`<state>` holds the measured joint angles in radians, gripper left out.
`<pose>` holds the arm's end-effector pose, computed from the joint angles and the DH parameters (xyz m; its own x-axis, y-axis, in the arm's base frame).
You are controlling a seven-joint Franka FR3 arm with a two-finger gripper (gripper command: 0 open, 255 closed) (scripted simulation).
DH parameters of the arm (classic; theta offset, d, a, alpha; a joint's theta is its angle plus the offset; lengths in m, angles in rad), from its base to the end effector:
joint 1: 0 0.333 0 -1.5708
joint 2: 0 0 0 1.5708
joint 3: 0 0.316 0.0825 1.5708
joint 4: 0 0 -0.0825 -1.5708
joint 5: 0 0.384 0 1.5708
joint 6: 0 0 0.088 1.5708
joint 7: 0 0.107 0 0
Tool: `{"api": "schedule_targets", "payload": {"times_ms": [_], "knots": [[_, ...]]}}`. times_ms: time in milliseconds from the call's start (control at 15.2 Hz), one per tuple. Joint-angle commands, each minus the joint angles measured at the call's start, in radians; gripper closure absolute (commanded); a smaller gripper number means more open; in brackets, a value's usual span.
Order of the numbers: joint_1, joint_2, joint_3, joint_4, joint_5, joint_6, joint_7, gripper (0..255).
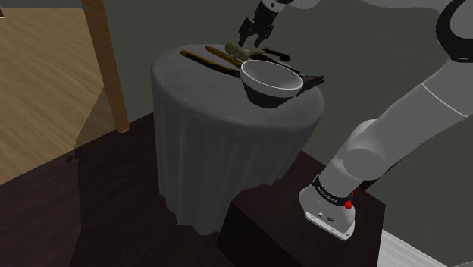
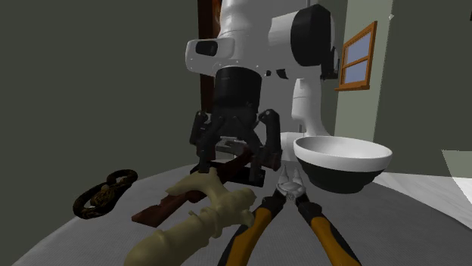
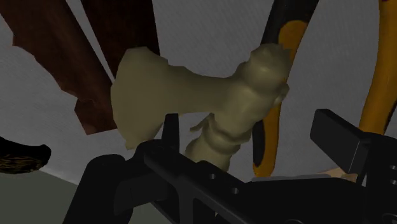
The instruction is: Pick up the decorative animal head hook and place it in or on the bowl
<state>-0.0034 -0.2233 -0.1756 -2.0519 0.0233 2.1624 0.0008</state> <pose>0.5124 -0.0987 0.5672 0.9269 -0.1904 0.3236 -0.1802 -0.9817 -0.0614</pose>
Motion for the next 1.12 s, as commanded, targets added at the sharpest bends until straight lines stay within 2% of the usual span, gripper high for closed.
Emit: {"api": "schedule_targets", "payload": {"times_ms": [0, 594, 1056], "knots": [[0.0, 0.061, -0.017, 0.044, 0.031, 0.043, -0.026, 0], [0.003, 0.137, -0.022, 0.027, 0.059, 0.141, -0.046, 0], [0.003, 0.137, -0.022, 0.027, 0.059, 0.141, -0.046, 0]]}}
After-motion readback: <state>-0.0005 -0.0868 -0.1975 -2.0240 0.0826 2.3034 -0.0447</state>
